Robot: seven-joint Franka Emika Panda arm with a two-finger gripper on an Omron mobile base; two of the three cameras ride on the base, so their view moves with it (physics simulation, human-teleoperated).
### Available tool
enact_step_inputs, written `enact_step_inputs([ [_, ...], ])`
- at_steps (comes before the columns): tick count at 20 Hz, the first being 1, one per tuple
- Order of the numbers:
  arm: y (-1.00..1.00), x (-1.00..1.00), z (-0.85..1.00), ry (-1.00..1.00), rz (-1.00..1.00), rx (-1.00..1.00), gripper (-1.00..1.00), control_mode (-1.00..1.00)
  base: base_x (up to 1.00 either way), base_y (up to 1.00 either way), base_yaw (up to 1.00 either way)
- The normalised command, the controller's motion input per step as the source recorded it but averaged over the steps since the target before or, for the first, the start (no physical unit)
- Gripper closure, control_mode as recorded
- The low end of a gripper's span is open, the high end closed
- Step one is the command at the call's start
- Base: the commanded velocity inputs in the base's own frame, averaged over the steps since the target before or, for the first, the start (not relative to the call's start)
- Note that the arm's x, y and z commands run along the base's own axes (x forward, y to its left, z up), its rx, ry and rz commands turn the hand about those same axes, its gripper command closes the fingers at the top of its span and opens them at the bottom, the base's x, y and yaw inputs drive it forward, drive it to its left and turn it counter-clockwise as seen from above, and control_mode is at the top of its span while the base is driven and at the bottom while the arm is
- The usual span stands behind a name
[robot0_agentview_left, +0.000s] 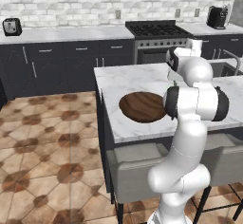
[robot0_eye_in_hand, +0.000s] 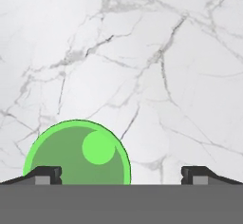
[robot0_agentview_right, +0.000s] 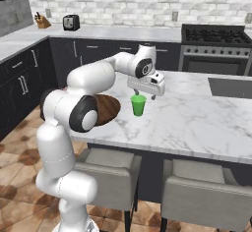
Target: Place the cup inside the bowl on the dining table and move the bowl to any counter.
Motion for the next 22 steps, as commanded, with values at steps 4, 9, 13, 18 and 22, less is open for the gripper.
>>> enact_step_inputs([
  [4, 0.0, 0.0, -0.06, 0.0, 0.0, 0.0, -1.0, -1.0, 0.0, 0.0, 0.0],
  [9, 0.0, 0.0, -0.16, 0.0, 0.0, 0.0, -1.0, -1.0, 0.0, 0.0, 0.0],
  [13, 0.0, 0.0, -0.26, 0.0, 0.0, 0.0, -1.0, -1.0, 0.0, 0.0, 0.0],
  [18, 0.0, 0.0, -0.2, 0.0, 0.0, 0.0, -1.0, -1.0, 0.0, 0.0, 0.0],
  [22, 0.0, 0.0, -0.19, 0.0, 0.0, 0.0, -1.0, -1.0, 0.0, 0.0, 0.0],
])
